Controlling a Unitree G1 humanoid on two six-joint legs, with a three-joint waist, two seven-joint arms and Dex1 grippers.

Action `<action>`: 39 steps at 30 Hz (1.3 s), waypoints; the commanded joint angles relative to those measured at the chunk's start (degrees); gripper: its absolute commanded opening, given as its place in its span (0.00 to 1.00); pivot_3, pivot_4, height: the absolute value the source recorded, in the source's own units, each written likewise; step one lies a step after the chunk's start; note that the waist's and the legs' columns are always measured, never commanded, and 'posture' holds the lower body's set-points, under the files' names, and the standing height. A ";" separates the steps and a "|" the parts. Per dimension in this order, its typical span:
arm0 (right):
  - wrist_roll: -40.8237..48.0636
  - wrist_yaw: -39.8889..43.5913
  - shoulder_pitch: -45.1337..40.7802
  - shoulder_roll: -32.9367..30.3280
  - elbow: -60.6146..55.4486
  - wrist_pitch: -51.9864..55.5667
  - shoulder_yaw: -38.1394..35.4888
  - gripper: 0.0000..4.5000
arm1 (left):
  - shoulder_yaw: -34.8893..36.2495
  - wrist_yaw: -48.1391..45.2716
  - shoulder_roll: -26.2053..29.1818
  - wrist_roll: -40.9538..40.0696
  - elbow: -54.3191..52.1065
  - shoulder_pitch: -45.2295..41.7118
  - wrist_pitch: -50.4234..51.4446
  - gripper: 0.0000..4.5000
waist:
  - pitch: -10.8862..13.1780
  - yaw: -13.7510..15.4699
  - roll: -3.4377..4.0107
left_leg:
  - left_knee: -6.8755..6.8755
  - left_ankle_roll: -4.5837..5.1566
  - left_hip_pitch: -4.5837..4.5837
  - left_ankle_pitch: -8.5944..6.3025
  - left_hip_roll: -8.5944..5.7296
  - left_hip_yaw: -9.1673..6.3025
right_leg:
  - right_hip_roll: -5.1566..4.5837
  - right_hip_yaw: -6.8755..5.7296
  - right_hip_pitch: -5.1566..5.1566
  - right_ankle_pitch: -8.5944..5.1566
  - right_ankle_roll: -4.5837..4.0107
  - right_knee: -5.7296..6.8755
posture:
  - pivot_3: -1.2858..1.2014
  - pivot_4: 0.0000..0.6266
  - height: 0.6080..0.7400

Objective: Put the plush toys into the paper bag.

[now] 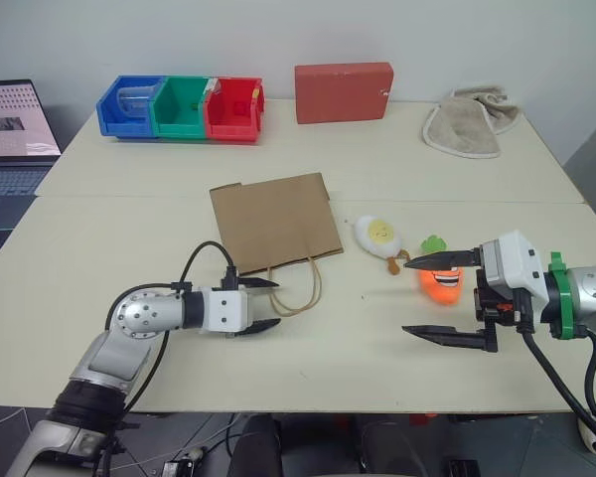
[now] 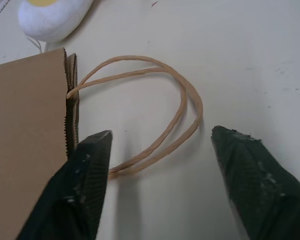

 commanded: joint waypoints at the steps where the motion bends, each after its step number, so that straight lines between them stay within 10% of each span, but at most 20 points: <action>1: 0.78 -0.09 -0.27 -0.52 -1.65 -0.50 -1.38 1.00 | -0.54 0.97 -0.82 0.30 0.21 -1.14 -1.98 0.45 | 0.00 -0.02 0.00 | 0.00 0.00 0.00 0.00 0.00 -0.01 | 0.00 -0.01 0.00 0.00 0.00 0.00 | 0.52 0.24 1.00; 7: 0.58 0.12 0.06 -0.58 -1.29 -0.75 -1.70 1.00 | -0.98 -0.65 -0.63 -2.03 -1.66 -1.34 -0.17 0.02 | 0.00 -0.01 0.00 | 0.00 0.00 -0.01 0.00 0.00 -0.08 | 0.00 -0.08 0.01 0.00 0.00 0.01 | 0.52 0.24 1.00; 27: 0.66 -6.17 -2.19 1.64 -0.70 2.63 1.10 1.00 | 8.48 -3.87 0.28 -36.25 -16.64 -10.67 55.64 0.01 | 0.00 -0.06 0.00 | 0.05 0.00 -0.06 0.00 0.01 -0.21 | 0.05 -0.18 0.02 0.00 0.02 0.05 | 0.52 0.24 1.00; 39: -16.44 -19.67 -15.72 23.23 10.82 -0.71 23.63 0.13 | 14.99 0.84 0.43 -49.20 -18.66 -18.92 73.91 0.00 | 0.00 -0.53 -0.02 | 0.04 -0.02 -0.04 0.01 0.04 -0.34 | 0.10 -0.28 -0.08 0.00 0.01 0.32 | 0.52 0.24 1.00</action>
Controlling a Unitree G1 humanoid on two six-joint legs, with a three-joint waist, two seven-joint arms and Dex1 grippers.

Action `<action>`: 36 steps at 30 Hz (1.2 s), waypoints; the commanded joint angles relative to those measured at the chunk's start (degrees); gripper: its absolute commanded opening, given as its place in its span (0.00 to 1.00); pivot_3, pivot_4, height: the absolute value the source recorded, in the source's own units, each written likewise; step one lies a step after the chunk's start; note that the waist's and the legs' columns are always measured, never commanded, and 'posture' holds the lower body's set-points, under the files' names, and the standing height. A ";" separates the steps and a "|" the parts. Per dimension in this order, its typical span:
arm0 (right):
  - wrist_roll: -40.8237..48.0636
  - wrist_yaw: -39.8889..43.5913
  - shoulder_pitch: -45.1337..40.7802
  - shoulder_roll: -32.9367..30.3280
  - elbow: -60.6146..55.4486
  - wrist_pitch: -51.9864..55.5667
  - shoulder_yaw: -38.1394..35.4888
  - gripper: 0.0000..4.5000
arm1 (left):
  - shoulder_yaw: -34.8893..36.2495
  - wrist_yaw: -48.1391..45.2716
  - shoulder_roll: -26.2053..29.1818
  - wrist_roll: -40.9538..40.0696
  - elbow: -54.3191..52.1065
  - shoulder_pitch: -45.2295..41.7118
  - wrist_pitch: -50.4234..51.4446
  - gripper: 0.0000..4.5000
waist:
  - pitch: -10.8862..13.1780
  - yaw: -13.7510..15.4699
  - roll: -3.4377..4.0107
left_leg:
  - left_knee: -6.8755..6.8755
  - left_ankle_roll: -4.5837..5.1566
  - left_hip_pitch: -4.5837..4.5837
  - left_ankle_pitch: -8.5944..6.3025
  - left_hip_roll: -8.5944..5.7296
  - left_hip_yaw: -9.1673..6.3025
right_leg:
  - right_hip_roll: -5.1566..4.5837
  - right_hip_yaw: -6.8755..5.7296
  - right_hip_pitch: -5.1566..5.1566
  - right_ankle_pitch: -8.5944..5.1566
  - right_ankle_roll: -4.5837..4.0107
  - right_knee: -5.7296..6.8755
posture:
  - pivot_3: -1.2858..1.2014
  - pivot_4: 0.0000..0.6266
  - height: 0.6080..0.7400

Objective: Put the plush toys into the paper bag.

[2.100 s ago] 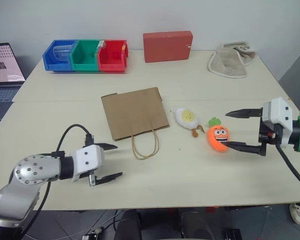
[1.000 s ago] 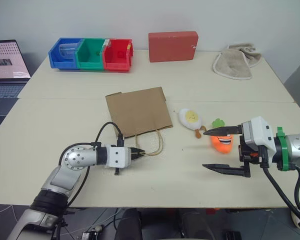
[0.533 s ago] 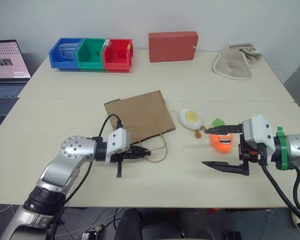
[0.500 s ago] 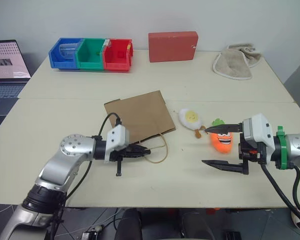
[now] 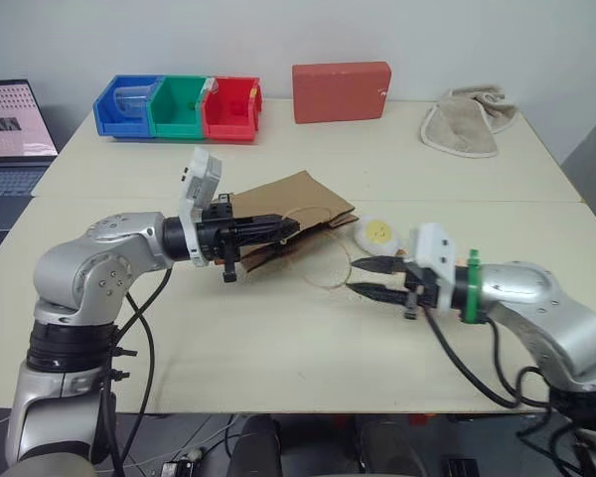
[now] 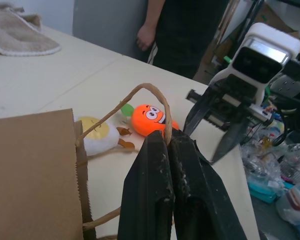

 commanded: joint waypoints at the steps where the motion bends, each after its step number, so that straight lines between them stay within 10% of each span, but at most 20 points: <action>1: -4.93 -2.81 -2.49 3.71 3.39 -2.97 3.33 0.04 | 1.22 0.53 0.16 -1.39 -2.72 -0.28 0.93 0.00 | 0.00 0.07 0.00 | 0.00 0.00 -0.02 0.00 -0.01 0.01 | 0.00 0.01 -0.06 0.00 0.00 0.06 | 0.52 0.24 1.00; 20: -25.81 -21.81 -9.70 30.29 39.11 -16.73 9.73 0.01 | 10.05 10.70 -1.48 -7.95 -1.81 -4.13 4.63 0.00 | -0.02 0.34 -0.05 | -0.02 -0.03 -0.04 0.01 -0.01 -0.06 | 0.01 -0.07 -0.31 -0.02 -0.07 0.54 | 0.52 0.24 1.00; 36: -27.18 -22.35 -11.01 34.62 43.89 -16.49 6.92 0.01 | 16.64 15.48 0.42 -2.94 9.68 -21.43 -5.20 0.00 | -0.02 0.18 -0.05 | -0.05 -0.04 -0.07 0.02 -0.01 -0.07 | 0.02 -0.08 -0.38 -0.02 -0.07 0.55 | 0.52 0.24 1.00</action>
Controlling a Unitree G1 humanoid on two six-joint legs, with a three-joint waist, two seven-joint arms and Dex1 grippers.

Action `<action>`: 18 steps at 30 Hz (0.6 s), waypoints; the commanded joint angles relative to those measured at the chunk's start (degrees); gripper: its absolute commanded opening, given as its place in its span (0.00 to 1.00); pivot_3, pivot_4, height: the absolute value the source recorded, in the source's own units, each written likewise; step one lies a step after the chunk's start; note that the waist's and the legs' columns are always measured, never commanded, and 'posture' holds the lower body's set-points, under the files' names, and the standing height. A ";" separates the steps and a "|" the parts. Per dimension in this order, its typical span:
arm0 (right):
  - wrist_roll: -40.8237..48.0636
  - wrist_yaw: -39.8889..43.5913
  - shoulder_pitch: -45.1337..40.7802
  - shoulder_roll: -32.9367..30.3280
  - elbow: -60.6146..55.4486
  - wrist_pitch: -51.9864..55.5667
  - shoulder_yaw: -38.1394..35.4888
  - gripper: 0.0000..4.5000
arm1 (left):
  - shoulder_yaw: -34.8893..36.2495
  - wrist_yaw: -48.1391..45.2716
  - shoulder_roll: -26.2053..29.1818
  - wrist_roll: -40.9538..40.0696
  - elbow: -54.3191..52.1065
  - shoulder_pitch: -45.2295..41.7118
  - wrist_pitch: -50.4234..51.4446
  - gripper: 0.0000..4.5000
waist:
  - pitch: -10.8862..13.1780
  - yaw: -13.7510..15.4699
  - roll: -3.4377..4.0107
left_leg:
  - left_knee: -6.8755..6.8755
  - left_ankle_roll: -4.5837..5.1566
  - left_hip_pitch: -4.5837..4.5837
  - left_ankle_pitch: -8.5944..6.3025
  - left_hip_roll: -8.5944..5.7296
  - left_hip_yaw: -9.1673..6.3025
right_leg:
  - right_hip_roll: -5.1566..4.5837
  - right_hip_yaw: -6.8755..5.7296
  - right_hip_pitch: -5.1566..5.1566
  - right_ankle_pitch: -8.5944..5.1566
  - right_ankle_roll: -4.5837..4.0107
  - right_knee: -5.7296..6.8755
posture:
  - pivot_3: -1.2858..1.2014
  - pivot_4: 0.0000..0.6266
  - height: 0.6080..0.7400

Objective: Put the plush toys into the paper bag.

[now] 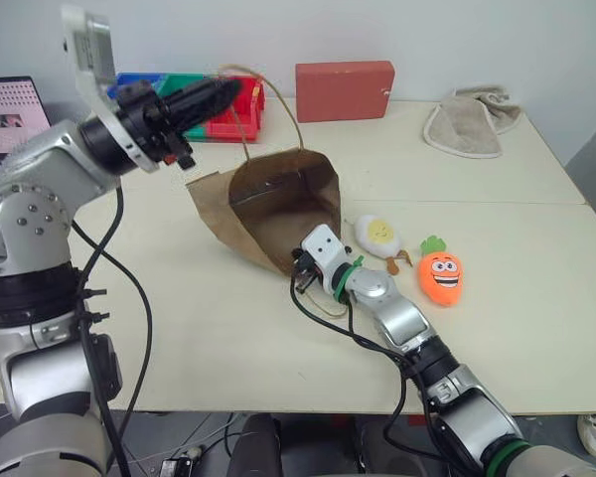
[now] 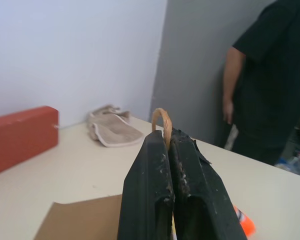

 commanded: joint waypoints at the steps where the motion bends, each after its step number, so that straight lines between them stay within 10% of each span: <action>1: 0.42 -0.44 -1.05 0.96 0.44 0.18 -1.84 0.01 | 3.05 0.77 0.14 -0.22 -0.79 -2.37 -3.17 0.00 | 0.00 -0.06 0.00 | 0.00 0.00 0.00 0.00 0.00 0.01 | -0.01 0.01 0.00 0.00 0.00 0.00 | 0.52 0.24 1.00; 18: 2.93 5.40 -1.52 -0.47 -13.41 6.28 -4.29 0.01 | -4.84 -8.65 1.72 3.39 -11.71 15.42 -4.94 0.00 | 0.01 -0.80 -0.01 | -0.12 -0.01 -0.11 0.00 0.01 0.03 | -0.01 0.03 -0.16 0.00 -0.01 0.02 | 0.52 0.24 1.00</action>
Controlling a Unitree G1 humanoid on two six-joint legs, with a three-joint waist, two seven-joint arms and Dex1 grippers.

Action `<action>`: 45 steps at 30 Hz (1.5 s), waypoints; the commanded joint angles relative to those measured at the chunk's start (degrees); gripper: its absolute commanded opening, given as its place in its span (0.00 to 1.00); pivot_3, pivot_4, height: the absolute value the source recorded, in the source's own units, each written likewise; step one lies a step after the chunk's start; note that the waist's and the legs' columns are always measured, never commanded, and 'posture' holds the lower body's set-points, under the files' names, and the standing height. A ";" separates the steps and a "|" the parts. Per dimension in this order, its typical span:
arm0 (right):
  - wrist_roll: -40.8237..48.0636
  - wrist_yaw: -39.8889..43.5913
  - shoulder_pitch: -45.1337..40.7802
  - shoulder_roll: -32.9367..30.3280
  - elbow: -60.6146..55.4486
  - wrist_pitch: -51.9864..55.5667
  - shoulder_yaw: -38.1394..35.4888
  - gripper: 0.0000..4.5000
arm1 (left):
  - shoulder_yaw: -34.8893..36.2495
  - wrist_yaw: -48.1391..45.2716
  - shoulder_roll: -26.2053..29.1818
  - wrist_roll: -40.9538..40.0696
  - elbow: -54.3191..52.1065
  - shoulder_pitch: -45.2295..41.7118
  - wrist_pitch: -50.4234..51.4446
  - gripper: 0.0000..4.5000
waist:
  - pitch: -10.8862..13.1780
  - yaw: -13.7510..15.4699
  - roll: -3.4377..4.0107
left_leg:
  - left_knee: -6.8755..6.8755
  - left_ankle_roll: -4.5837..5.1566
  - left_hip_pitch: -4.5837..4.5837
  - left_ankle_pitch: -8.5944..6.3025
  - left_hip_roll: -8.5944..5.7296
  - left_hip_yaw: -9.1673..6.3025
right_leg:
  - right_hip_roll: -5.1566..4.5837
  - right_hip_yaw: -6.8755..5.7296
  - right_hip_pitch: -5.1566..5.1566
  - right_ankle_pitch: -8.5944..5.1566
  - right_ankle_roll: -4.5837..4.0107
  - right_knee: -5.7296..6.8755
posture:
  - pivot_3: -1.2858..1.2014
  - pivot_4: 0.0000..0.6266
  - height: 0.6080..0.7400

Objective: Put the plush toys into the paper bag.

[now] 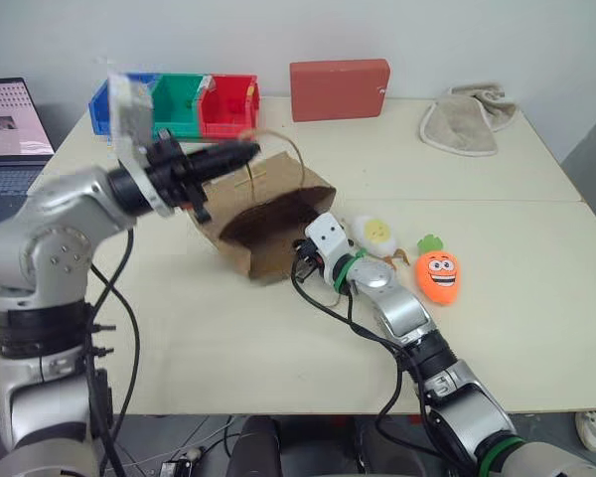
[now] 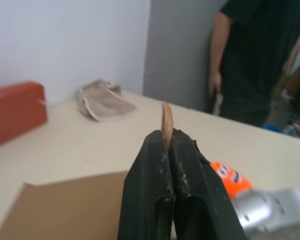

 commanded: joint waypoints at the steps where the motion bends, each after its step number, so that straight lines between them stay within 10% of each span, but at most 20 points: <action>1: 2.59 4.23 -0.10 -2.14 -10.26 2.45 -0.22 0.01 | 0.24 -1.35 1.03 0.26 -3.67 0.36 -1.23 0.00 | 0.00 0.05 0.00 | 0.01 0.00 -0.01 0.00 0.00 0.00 | 0.00 0.00 0.00 0.00 0.00 -0.01 | 0.52 0.24 1.00; 9: 12.61 15.14 2.60 -14.18 -32.66 15.31 -3.39 0.13 | -0.49 -1.22 0.03 0.18 -5.29 2.34 -0.82 0.00 | 0.00 0.22 0.00 | 0.01 0.00 -0.05 0.00 -0.02 0.00 | -0.02 0.00 0.00 -0.01 0.01 -0.04 | 0.52 0.24 1.00; 20: 2.43 18.73 9.52 -38.86 -34.39 5.40 -2.06 0.98 | -0.39 -2.15 0.52 -0.92 -6.65 3.85 0.48 0.00 | 0.01 0.42 -0.03 | 0.02 0.02 -0.02 -0.01 -0.01 0.18 | -0.01 0.15 -0.03 -0.03 0.00 -0.11 | 0.52 0.24 1.00; 28: -13.45 11.08 5.33 -36.62 -14.01 -11.66 5.55 0.95 | 0.37 -2.14 1.21 -1.97 -6.52 3.02 1.60 0.00 | 0.03 0.21 -0.06 | 0.08 0.01 -0.01 0.00 -0.03 0.27 | -0.03 0.23 -0.03 -0.03 0.00 -0.13 | 0.52 0.24 1.00; 40: -16.32 6.64 4.48 -33.23 -7.91 -15.87 2.06 0.05 | 1.15 -1.83 1.82 -2.32 -6.81 3.26 2.10 0.00 | 0.02 0.21 -0.06 | 0.06 0.01 -0.01 0.00 -0.03 0.19 | -0.03 0.17 0.00 -0.02 -0.01 -0.09 | 0.52 0.24 1.00; 45: -13.10 12.16 4.49 -37.55 -9.58 -17.94 -1.60 0.01 | 1.09 -2.11 2.01 -2.38 -6.07 2.36 2.15 0.00 | 0.03 0.39 -0.06 | 0.07 0.01 -0.02 0.00 -0.05 0.20 | -0.04 0.18 0.00 -0.02 -0.01 -0.09 | 0.52 0.24 1.00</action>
